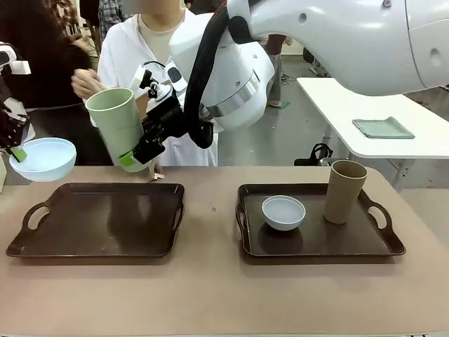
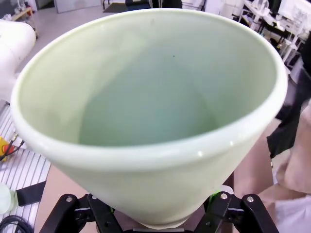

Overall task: Set up a tray with a mat and arrange the tableware.
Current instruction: Pick up the Picnic Bowl and Reusable plastic cup from the Handle tray in front of the human's position and hold them in the air.

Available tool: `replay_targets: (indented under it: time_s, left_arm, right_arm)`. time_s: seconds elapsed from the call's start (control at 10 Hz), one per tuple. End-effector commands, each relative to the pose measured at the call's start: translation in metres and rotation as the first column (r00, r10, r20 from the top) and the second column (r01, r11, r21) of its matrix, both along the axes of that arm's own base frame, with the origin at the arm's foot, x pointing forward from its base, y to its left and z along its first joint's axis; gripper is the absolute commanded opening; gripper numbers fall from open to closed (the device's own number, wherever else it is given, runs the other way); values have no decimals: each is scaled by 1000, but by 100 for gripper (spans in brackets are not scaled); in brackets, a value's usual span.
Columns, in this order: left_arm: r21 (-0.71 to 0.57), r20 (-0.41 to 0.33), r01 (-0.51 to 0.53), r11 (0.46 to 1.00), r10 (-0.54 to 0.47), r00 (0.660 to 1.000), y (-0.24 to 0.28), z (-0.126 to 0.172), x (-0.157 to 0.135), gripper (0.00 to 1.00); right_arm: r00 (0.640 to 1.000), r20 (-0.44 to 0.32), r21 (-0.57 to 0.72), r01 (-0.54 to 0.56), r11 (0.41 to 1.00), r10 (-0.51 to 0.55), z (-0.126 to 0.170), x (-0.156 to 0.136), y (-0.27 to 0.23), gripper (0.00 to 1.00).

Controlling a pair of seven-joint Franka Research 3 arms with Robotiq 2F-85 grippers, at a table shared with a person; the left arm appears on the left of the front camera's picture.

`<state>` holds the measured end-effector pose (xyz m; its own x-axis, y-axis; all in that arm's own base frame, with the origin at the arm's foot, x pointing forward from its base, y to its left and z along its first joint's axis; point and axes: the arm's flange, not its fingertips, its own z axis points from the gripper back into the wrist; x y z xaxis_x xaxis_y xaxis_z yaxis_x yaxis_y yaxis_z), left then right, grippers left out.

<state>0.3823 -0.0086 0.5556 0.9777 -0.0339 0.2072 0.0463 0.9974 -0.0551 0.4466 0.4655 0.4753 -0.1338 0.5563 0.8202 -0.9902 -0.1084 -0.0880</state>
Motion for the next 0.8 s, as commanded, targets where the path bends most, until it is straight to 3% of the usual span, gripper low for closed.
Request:
replay_targets:
  time_s: [0.0,0.1,0.7]
  left_arm:
    - [-45,-28,31,998,-33,999,-5,3,2,0]
    - [0,0,0,1000,0,1000,0,0,0,0]
    - [0,0,0,1000,0,1000,0,0,0,0]
  right_arm:
    - [999,-42,16,28,999,-27,-18,2,-8,0]
    - [1000,0,0,0,1000,0,0,0,0,0]
    - [1000,0,0,0,1000,0,0,0,0,0]
